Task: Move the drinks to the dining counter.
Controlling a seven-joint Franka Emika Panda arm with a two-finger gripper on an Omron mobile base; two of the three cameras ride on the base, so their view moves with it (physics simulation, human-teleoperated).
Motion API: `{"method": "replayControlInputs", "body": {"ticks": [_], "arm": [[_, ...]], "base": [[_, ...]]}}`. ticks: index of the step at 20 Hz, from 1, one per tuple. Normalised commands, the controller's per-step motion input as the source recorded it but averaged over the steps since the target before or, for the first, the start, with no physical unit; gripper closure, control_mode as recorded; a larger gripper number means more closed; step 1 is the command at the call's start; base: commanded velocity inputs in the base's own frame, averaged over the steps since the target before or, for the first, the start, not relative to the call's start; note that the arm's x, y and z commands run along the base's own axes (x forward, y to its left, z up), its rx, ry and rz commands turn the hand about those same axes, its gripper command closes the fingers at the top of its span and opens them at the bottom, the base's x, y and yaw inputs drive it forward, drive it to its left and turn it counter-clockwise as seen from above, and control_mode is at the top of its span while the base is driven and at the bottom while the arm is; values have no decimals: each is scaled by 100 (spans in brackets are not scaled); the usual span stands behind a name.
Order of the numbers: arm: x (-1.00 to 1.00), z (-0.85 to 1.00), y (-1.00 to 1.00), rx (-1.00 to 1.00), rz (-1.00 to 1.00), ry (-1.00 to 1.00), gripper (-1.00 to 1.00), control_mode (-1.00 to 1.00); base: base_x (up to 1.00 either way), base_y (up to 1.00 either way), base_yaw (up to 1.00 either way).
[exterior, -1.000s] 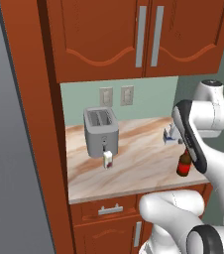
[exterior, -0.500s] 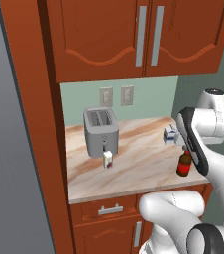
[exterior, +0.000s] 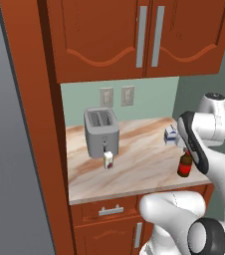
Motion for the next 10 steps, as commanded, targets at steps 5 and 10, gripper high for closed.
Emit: {"method": "replayControlInputs", "body": {"ticks": [5, 10], "arm": [[34, 0, -6, 0, 0, 0, -100, -100], [27, 0, -8, 0, 0, 0, -100, -100]], "base": [[0, 0, 0], [0, 0, 0]]}}
